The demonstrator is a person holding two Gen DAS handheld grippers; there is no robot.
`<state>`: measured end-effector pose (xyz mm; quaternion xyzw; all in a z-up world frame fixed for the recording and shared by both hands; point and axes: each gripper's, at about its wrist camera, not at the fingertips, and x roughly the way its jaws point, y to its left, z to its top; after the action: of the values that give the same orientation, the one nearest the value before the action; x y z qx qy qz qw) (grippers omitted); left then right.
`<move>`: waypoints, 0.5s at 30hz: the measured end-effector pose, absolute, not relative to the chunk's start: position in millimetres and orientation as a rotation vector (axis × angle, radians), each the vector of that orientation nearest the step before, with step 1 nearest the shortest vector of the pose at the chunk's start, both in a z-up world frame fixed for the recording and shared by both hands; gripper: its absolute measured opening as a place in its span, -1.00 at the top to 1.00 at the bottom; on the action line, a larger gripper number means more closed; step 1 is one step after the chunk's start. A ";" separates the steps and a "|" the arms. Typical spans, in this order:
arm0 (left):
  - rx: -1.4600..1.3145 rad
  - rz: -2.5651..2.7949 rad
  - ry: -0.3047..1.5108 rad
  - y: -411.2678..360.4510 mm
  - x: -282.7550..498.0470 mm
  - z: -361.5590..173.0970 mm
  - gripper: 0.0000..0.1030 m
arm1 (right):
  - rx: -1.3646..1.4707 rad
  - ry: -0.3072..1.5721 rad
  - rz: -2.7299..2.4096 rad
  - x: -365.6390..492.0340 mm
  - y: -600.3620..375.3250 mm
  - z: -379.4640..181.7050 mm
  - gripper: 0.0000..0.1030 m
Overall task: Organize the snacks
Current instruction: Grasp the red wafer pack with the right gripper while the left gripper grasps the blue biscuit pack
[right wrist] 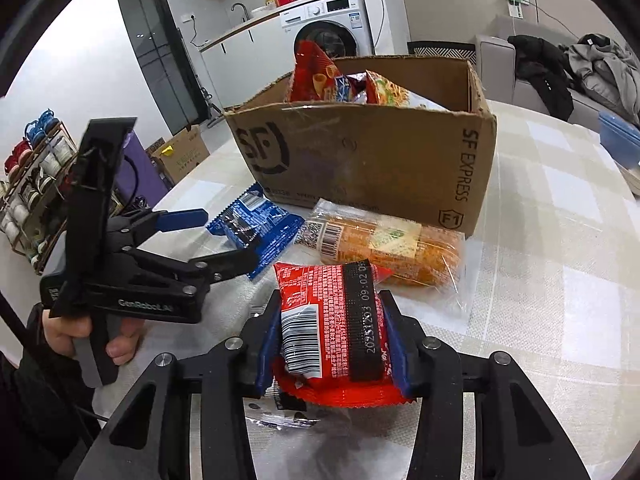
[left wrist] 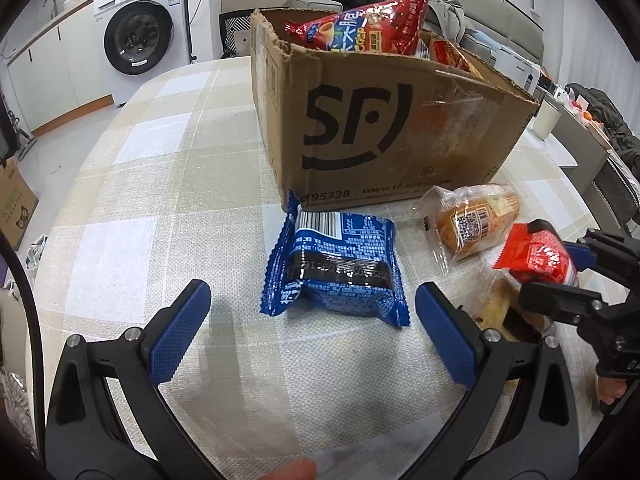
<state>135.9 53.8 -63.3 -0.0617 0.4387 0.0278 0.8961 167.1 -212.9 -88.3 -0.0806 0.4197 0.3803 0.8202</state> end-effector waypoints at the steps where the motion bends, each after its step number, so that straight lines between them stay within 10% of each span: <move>1: -0.125 0.056 0.911 53.7 137.4 -63.4 -0.97 | -0.169 0.887 0.816 166.3 -213.3 -86.7 0.12; 15: -0.074 0.076 0.963 48.0 157.3 -75.1 -0.99 | -0.174 0.876 0.815 163.3 -214.3 -84.7 0.12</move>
<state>157.3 48.0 -75.1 -0.0356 0.4628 0.0363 0.8850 163.3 -214.3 -84.7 -0.0818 0.4117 0.3833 0.8227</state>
